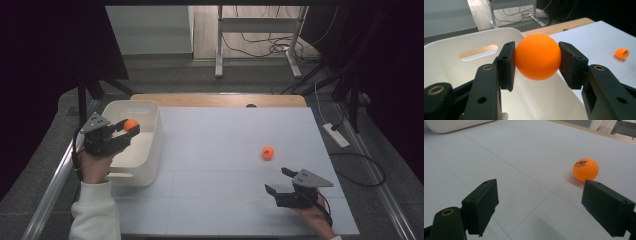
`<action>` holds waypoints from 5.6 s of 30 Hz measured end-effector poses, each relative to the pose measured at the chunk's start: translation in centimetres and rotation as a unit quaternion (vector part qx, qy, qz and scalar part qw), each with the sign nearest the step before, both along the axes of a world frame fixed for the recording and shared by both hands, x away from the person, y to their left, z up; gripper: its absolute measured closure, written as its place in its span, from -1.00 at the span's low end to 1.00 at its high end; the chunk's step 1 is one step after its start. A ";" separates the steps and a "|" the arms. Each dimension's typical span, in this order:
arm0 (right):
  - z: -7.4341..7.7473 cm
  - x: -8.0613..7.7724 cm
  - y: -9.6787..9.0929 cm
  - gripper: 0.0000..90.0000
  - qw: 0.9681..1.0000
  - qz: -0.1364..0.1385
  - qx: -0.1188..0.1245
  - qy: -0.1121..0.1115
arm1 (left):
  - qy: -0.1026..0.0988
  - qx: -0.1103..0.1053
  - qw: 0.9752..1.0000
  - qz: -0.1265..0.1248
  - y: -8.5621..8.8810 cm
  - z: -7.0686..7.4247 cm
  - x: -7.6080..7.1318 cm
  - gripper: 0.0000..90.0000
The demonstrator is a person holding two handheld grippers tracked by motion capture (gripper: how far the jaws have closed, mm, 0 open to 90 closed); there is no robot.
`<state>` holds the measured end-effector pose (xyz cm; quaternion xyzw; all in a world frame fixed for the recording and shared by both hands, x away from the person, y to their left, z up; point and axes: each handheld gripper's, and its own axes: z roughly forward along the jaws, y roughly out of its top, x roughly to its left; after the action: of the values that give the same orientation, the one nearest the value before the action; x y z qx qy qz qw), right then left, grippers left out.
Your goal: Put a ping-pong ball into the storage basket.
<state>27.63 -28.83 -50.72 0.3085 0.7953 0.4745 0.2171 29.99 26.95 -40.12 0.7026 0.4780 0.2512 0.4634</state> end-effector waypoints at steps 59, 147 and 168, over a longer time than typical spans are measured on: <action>0.1 0.1 0.2 -0.69 1.000 0.001 0.000 -0.003 | -0.042 -0.054 0.992 -0.105 -3.4 1.5 -1.0 -0.53; 0.0 0.3 0.4 -0.69 1.000 0.010 -0.002 -0.006 | 0.029 0.021 0.969 -0.244 -15.5 -3.3 0.5 -0.56; 0.0 0.2 0.4 -0.69 1.000 0.010 -0.002 -0.007 | 0.042 0.034 0.965 -0.255 -17.2 -4.6 0.8 -0.56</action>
<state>27.86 -28.44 -50.71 0.2969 0.7980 0.4767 0.2184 30.76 9.78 -44.71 0.8265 0.2936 0.1107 0.4674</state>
